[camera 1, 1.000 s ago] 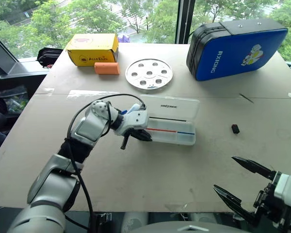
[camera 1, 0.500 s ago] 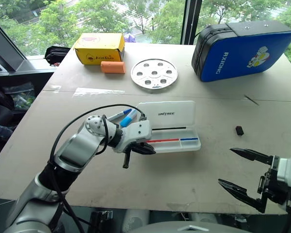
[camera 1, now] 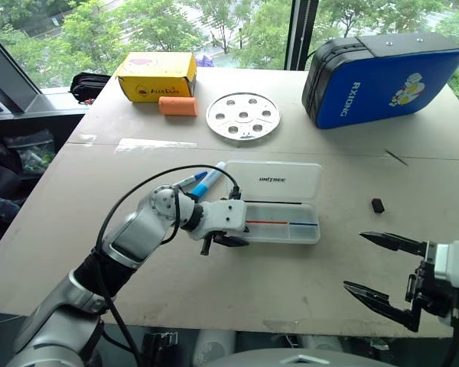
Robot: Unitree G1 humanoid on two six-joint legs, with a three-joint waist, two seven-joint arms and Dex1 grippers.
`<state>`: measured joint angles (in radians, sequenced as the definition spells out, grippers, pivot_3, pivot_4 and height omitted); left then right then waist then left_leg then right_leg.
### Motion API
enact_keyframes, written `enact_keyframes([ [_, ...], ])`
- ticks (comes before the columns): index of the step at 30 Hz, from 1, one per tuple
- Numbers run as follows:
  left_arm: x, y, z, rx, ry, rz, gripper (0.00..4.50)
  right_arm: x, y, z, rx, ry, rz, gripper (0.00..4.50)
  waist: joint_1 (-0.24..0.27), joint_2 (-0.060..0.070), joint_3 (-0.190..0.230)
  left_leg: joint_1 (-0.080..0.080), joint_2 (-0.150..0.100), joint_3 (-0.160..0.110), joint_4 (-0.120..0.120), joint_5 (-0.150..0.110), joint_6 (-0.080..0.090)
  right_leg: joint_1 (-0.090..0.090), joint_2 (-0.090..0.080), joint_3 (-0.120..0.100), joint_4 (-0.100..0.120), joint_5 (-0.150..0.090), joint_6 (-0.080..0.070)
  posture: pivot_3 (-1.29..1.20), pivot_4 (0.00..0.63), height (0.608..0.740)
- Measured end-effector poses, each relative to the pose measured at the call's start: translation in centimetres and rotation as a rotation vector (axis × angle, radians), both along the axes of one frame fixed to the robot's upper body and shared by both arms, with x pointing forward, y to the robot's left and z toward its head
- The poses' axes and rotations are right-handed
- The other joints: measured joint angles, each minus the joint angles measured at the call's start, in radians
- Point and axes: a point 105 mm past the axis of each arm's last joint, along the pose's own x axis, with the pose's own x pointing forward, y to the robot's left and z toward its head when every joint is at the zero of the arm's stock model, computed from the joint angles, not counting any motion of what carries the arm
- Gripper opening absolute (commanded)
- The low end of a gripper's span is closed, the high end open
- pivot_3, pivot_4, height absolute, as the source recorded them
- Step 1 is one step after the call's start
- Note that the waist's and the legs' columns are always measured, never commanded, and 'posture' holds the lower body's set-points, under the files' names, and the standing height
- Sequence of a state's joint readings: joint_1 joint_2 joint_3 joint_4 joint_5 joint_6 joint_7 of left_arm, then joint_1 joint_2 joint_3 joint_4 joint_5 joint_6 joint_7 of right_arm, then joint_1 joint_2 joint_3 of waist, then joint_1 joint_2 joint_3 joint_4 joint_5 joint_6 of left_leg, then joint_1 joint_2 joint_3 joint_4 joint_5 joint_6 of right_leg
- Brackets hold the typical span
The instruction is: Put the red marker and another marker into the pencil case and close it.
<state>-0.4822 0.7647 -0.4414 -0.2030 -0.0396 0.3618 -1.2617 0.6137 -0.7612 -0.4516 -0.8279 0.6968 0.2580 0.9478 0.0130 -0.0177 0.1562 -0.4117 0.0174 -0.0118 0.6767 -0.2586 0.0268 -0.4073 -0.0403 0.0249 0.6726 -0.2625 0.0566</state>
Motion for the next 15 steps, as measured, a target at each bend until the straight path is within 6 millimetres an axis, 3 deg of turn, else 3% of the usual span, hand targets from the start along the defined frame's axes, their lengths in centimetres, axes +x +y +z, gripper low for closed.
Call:
enact_keyframes([
  [3, -0.3, 0.3, -0.1, -0.024, 0.004, 0.0, 3.6, 0.2, 0.1, 0.2, 0.0, -0.013, 0.006, 4.5, -0.001, 0.0, 0.0, 0.0, 0.001, 0.0, 0.0, 0.0, 0.0, 0.0, 0.0, 0.0, 0.0, 0.0, 0.0, 0.0, 0.15, 0.74],
  [11, -2.1, 4.1, 4.6, -0.343, 0.093, 0.246, 3.6, 1.3, 0.4, 0.8, 0.022, -0.053, 0.035, 4.5, -0.004, 0.0, 0.0, 0.0, 0.005, 0.001, 0.0, 0.0, 0.0, 0.0, 0.0, 0.001, 0.0, 0.0, 0.0, 0.0, 0.15, 0.74],
  [15, -0.8, 8.7, 7.3, -0.43, 0.074, 0.529, 3.6, 1.9, 0.8, 0.8, 0.046, -0.054, 0.055, 4.5, -0.002, 0.001, 0.0, 0.002, 0.005, -0.001, 0.0, 0.0, 0.0, 0.0, 0.001, -0.001, 0.001, 0.0, 0.0, 0.0, 0.15, 0.74],
])
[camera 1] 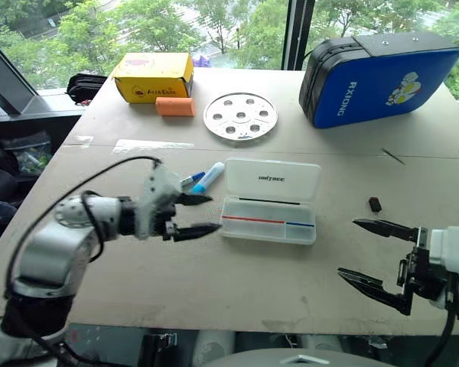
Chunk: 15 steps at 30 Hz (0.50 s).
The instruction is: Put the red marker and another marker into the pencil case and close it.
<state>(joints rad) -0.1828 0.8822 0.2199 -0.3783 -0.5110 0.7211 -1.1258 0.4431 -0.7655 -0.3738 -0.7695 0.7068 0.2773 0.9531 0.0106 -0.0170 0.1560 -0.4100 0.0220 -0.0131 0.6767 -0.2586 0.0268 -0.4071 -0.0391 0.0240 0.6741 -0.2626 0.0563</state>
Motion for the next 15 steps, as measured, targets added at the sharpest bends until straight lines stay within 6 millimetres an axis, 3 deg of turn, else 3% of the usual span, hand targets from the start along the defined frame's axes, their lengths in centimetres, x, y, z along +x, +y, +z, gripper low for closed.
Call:
enact_keyframes([
  [3, 2.4, 3.8, -1.0, 0.056, 0.019, 0.174, 3.6, 0.2, 0.4, 0.0, 0.014, -0.005, 0.021, 4.5, 0.005, 0.001, 0.0, 0.008, -0.002, 0.003, -0.002, 0.0, 0.0, 0.008, 0.0, 0.001, -0.002, 0.0, 0.0, 0.0, 0.15, 0.74],
  [5, 3.9, 5.3, -2.2, 0.093, 0.036, 0.234, 3.6, 0.2, 0.6, -0.1, 0.022, 0.003, 0.028, 4.5, 0.007, -0.001, 0.001, 0.011, -0.003, 0.004, -0.003, 0.0, 0.0, 0.011, 0.0, 0.0, -0.004, 0.0, 0.0, 0.0, 0.15, 0.74],
  [11, 7.4, 6.8, -3.7, 0.236, 0.012, 0.269, 3.6, -0.1, 0.2, -0.4, 0.016, 0.022, 0.0, 4.5, 0.002, -0.003, 0.001, 0.011, -0.004, 0.003, -0.005, 0.0, 0.0, 0.011, 0.0, 0.002, -0.005, 0.0, 0.0, 0.0, 0.15, 0.74],
  [15, 8.9, 6.6, -5.2, 0.329, 0.019, 0.234, 3.6, -0.8, -0.1, -0.8, 0.013, 0.047, -0.021, 4.5, 0.002, -0.002, 0.0, 0.011, -0.004, 0.004, -0.005, 0.0, 0.0, 0.011, 0.0, 0.002, -0.005, 0.0, 0.0, 0.0, 0.15, 0.74],
])
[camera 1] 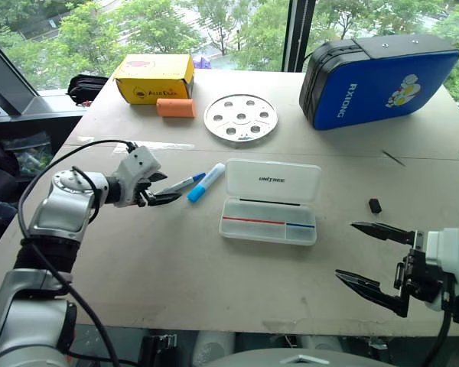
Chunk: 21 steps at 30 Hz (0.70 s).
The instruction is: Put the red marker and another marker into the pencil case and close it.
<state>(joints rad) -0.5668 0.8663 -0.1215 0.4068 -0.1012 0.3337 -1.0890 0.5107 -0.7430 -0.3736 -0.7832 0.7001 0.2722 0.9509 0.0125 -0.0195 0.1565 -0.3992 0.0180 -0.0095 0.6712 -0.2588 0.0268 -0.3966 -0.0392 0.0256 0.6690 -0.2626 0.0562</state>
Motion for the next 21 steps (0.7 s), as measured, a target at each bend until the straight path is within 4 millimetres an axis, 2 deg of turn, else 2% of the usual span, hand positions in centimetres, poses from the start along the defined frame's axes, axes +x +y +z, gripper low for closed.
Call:
enact_keyframes([
  [3, 1.1, -0.3, -0.1, 0.039, -0.019, -0.04, 2.83, -0.2, 0.0, 0.1, -0.005, -0.009, 0.0, 4.5, 0.002, 0.0, -0.001, 0.001, 0.0, 0.001, 0.0, 0.0, 0.0, 0.001, 0.0, 0.0, 0.0, 0.0, 0.0, 0.0, 0.15, 0.74],
  [6, 1.2, -0.5, -0.4, 0.036, -0.014, -0.073, 1.36, -0.2, 0.1, 0.3, -0.01, -0.024, 0.002, 4.5, 0.0, 0.001, -0.002, 0.002, 0.0, 0.001, 0.0, 0.0, 0.0, 0.001, 0.0, 0.001, 0.001, 0.0, 0.0, 0.0, 0.15, 0.74],
  [9, 1.1, -0.4, -0.5, 0.033, -0.017, -0.079, 0.17, -0.2, 0.1, 0.7, -0.008, -0.04, 0.002, 4.5, 0.0, 0.001, -0.002, 0.002, 0.001, 0.0, 0.0, 0.0, 0.0, 0.001, 0.0, 0.001, 0.002, 0.0, 0.0, 0.0, 0.15, 0.74],
  [12, 0.4, 0.5, -0.5, 0.013, -0.006, -0.064, 0.1, 0.1, 0.3, 1.4, 0.036, -0.068, 0.003, 4.5, -0.01, 0.001, -0.002, 0.002, 0.003, 0.001, 0.0, 0.0, 0.0, 0.0, 0.0, 0.002, 0.002, 0.0, 0.0, 0.0, 0.15, 0.74],
  [16, -1.8, 1.7, 0.2, -0.059, 0.048, -0.052, 0.09, 0.3, 0.6, 2.2, 0.07, -0.097, 0.019, 4.5, -0.026, 0.0, -0.001, 0.001, 0.005, 0.0, -0.001, 0.0, 0.0, -0.001, 0.0, 0.001, 0.002, 0.0, 0.0, 0.0, 0.15, 0.74],
  [18, -3.6, 1.5, 1.7, -0.107, 0.086, -0.095, 0.09, 0.3, 0.8, 2.3, 0.076, -0.102, 0.034, 4.5, -0.025, -0.002, 0.0, 0.0, 0.005, -0.001, -0.001, 0.0, 0.0, -0.001, 0.0, 0.001, 0.002, 0.0, 0.0, 0.0, 0.15, 0.74],
  [21, -6.1, 0.0, 4.2, -0.134, 0.137, -0.197, 0.09, 0.3, 0.9, 2.2, 0.077, -0.098, 0.05, 4.5, -0.017, -0.002, 0.0, 0.0, 0.005, 0.0, -0.001, 0.0, 0.0, -0.001, -0.002, 0.001, 0.001, 0.0, 0.0, 0.0, 0.15, 0.74],
])
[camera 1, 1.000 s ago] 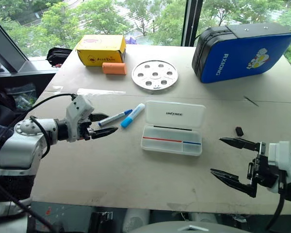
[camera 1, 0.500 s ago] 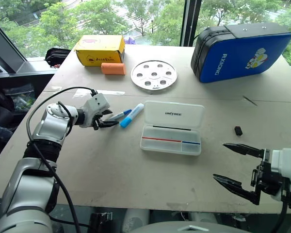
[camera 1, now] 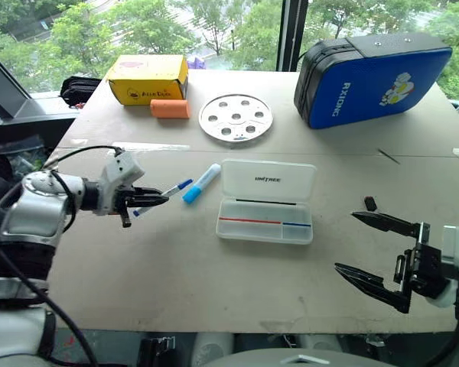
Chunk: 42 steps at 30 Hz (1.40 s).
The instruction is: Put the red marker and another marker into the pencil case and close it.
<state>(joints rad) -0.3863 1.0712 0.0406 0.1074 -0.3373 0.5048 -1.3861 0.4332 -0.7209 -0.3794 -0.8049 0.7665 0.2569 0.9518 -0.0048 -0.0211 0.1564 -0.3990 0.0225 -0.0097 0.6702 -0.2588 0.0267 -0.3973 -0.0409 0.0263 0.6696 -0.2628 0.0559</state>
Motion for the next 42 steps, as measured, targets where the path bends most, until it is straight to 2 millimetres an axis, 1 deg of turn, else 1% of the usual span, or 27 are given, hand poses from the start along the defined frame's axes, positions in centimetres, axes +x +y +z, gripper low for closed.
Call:
enact_keyframes([
  [2, -2.5, -3.6, 0.9, -0.025, 0.056, -0.158, 0.09, -0.1, -0.3, -0.6, -0.011, 0.023, -0.007, 4.5, 0.011, 0.002, 0.0, 0.0, -0.001, 0.001, 0.0, 0.0, 0.0, 0.001, -0.002, 0.0, -0.002, 0.0, 0.0, 0.0, 0.15, 0.74],
  [4, -3.8, -6.4, 0.8, -0.038, 0.072, -0.265, 0.09, -0.1, -0.6, -1.0, -0.018, 0.046, -0.014, 4.5, 0.021, 0.002, 0.0, 0.0, -0.002, 0.001, 0.0, 0.0, 0.0, 0.001, -0.003, 0.0, -0.002, 0.0, 0.0, 0.0, 0.15, 0.74],
  [5, -3.9, -7.6, 0.6, -0.044, 0.066, -0.293, 0.09, -0.2, -0.6, -1.1, -0.019, 0.051, -0.015, 4.5, 0.022, 0.002, 0.0, 0.0, -0.003, 0.001, 0.001, 0.0, 0.0, 0.002, -0.003, 0.0, -0.002, 0.0, 0.0, 0.0, 0.15, 0.74],
  [6, -3.9, -8.2, 0.4, -0.046, 0.068, -0.303, 0.09, -0.2, -0.6, -1.1, -0.02, 0.052, -0.016, 4.5, 0.021, 0.002, 0.0, 0.0, -0.002, 0.001, 0.001, 0.0, 0.0, 0.001, -0.002, 0.0, -0.002, 0.0, 0.0, 0.0, 0.15, 0.74],
  [9, -2.0, -11.9, -0.5, 0.02, -0.019, -0.361, 0.09, -0.3, -0.9, -1.3, -0.03, 0.059, -0.034, 4.5, 0.02, 0.001, 0.0, 0.0, -0.006, 0.002, 0.001, 0.0, 0.0, 0.002, 0.0, 0.001, -0.002, 0.0, 0.001, 0.0, 0.15, 0.74],
  [12, -0.9, -13.6, -0.4, 0.043, -0.071, -0.392, 0.09, -0.4, -1.1, -1.4, -0.035, 0.062, -0.046, 4.5, 0.018, 0.001, 0.0, 0.0, -0.006, 0.001, 0.001, 0.0, 0.0, 0.002, 0.001, 0.001, -0.002, 0.0, 0.001, 0.0, 0.15, 0.74],
  [13, 0.0, -14.7, -0.1, 0.066, -0.113, -0.418, 0.09, -0.6, -1.2, -1.6, -0.036, 0.073, -0.058, 4.5, 0.018, 0.001, 0.0, 0.0, -0.006, 0.001, 0.001, 0.0, 0.0, 0.002, 0.002, 0.001, -0.002, 0.0, 0.001, 0.0, 0.15, 0.74],
  [15, 1.2, -16.0, -0.1, 0.104, -0.151, -0.459, 0.09, -1.0, -1.2, -1.5, -0.036, 0.073, -0.077, 4.5, 0.017, 0.001, 0.0, 0.0, -0.006, 0.001, 0.0, 0.0, 0.0, 0.001, 0.002, 0.001, -0.002, 0.0, 0.0, 0.0, 0.15, 0.74],
  [16, 1.6, -16.6, -0.4, 0.124, -0.161, -0.488, 0.09, -1.2, -1.3, -1.5, -0.038, 0.072, -0.09, 4.5, 0.017, 0.001, 0.0, 0.0, -0.006, 0.002, 0.0, 0.0, 0.0, 0.001, 0.002, 0.001, -0.002, 0.0, 0.0, 0.0, 0.15, 0.74],
  [19, 1.9, -17.2, -1.6, 0.161, -0.157, -0.536, 0.09, -1.5, -1.2, -1.4, -0.038, 0.067, -0.102, 4.5, 0.009, 0.001, 0.0, 0.0, -0.004, 0.001, 0.0, 0.0, 0.0, 0.001, 0.003, 0.002, -0.003, 0.0, 0.0, 0.0, 0.15, 0.74],
  [22, 2.5, -18.3, -3.0, 0.179, -0.158, -0.568, 0.09, -1.6, -1.0, -1.3, -0.032, 0.056, -0.126, 4.5, 0.016, 0.001, 0.0, 0.0, -0.004, 0.001, 0.0, 0.0, 0.0, 0.001, 0.003, 0.001, -0.003, 0.0, 0.0, 0.0, 0.15, 0.74],
  [23, 2.7, -18.6, -3.4, 0.185, -0.155, -0.572, 1.11, -1.7, -0.8, -1.2, -0.032, 0.051, -0.131, 4.5, 0.017, 0.001, 0.0, 0.0, -0.004, 0.001, 0.001, 0.0, 0.0, 0.001, 0.003, 0.001, -0.003, 0.0, 0.0, 0.0, 0.15, 0.74],
  [24, 2.7, -18.7, -3.6, 0.189, -0.155, -0.572, 1.27, -1.8, -0.7, -1.1, -0.03, 0.047, -0.131, 4.5, 0.017, 0.001, 0.001, -0.001, -0.004, 0.001, 0.0, 0.0, 0.0, 0.001, 0.003, 0.001, -0.003, 0.0, 0.0, 0.0, 0.15, 0.74],
  [26, 2.8, -18.8, -3.7, 0.19, -0.157, -0.567, 2.19, -1.9, -0.6, -1.1, -0.027, 0.047, -0.139, 4.5, 0.016, 0.001, 0.001, -0.001, -0.004, 0.0, 0.0, 0.0, 0.0, 0.001, 0.003, 0.001, -0.003, 0.0, 0.0, 0.0, 0.15, 0.74],
  [28, 2.8, -18.5, -3.2, 0.167, -0.155, -0.546, 3.21, -2.1, -0.7, -1.3, -0.029, 0.057, -0.151, 4.5, 0.015, 0.001, 0.001, 0.0, -0.004, 0.0, 0.0, 0.0, 0.0, 0.001, 0.003, 0.001, -0.003, 0.0, 0.0, 0.0, 0.15, 0.74],
  [29, 2.7, -18.2, -2.9, 0.142, -0.147, -0.529, 3.62, -2.1, -0.7, -1.3, -0.03, 0.058, -0.154, 4.5, 0.012, 0.001, 0.001, 0.0, -0.003, 0.0, 0.0, 0.0, 0.0, 0.001, 0.003, 0.001, -0.003, 0.0, 0.0, 0.0, 0.15, 0.74],
  [30, 2.4, -17.2, -2.0, 0.086, -0.116, -0.482, 3.62, -2.1, -0.7, -1.4, -0.031, 0.06, -0.158, 4.5, 0.008, 0.002, 0.001, 0.0, -0.001, 0.0, 0.0, 0.0, 0.0, 0.001, 0.004, 0.001, -0.003, 0.0, 0.0, 0.0, 0.15, 0.74],
  [31, 2.4, -16.9, -1.8, 0.07, -0.106, -0.461, 3.62, -2.1, -0.7, -1.4, -0.031, 0.061, -0.16, 4.5, 0.007, 0.002, 0.001, 0.0, -0.001, 0.0, 0.0, 0.0, 0.0, 0.001, 0.004, 0.001, -0.003, 0.0, 0.0, 0.0, 0.15, 0.74],
  [34, 1.3, -14.1, 0.2, -0.088, -0.024, -0.302, 3.62, -2.1, -0.7, -1.4, -0.03, 0.056, -0.16, 4.5, 0.0, 0.002, 0.001, 0.0, 0.001, -0.001, 0.0, 0.0, 0.0, 0.001, 0.004, 0.001, -0.003, 0.0, 0.0, 0.0, 0.15, 0.74],
  [36, 1.1, -12.5, 0.9, -0.141, -0.002, -0.204, 3.62, -2.0, -0.5, -1.4, -0.026, 0.049, -0.153, 4.5, 0.0, 0.002, 0.001, 0.0, 0.001, -0.001, 0.0, 0.0, 0.0, 0.001, 0.004, 0.0, -0.003, 0.0, 0.0, 0.0, 0.15, 0.74],
  [37, 1.0, -11.4, 1.1, -0.16, 0.009, -0.136, 3.62, -1.9, -0.5, -1.4, -0.02, 0.046, -0.148, 4.5, -0.001, 0.002, 0.001, 0.0, 0.001, -0.001, 0.0, 0.0, 0.0, 0.001, 0.003, 0.001, -0.003, 0.0, 0.0, 0.0, 0.15, 0.74],
  [39, 1.4, -8.7, 0.7, -0.154, 0.0, 0.031, 3.62, -1.5, -0.3, -1.4, -0.012, 0.038, -0.136, 4.5, 0.0, 0.002, 0.001, 0.001, 0.001, -0.001, 0.0, 0.0, 0.0, 0.001, 0.003, 0.001, -0.003, 0.0, 0.0, 0.0, 0.15, 0.74],
  [41, 1.8, -6.8, -0.6, -0.111, -0.006, 0.146, 3.62, -1.1, -0.3, -1.3, -0.007, 0.028, -0.131, 4.5, 0.003, 0.002, 0.001, 0.001, 0.0, -0.001, 0.0, 0.0, 0.0, 0.001, 0.003, 0.001, -0.003, 0.0, 0.0, 0.0, 0.15, 0.74],
  [42, 2.2, -6.2, -1.2, -0.093, -0.016, 0.19, 3.62, -1.0, -0.3, -1.4, -0.004, 0.027, -0.126, 4.5, 0.009, 0.002, 0.001, 0.001, 0.0, -0.001, 0.0, 0.0, 0.0, 0.001, 0.003, 0.001, -0.003, 0.0, 0.0, 0.0, 0.15, 0.74],
])
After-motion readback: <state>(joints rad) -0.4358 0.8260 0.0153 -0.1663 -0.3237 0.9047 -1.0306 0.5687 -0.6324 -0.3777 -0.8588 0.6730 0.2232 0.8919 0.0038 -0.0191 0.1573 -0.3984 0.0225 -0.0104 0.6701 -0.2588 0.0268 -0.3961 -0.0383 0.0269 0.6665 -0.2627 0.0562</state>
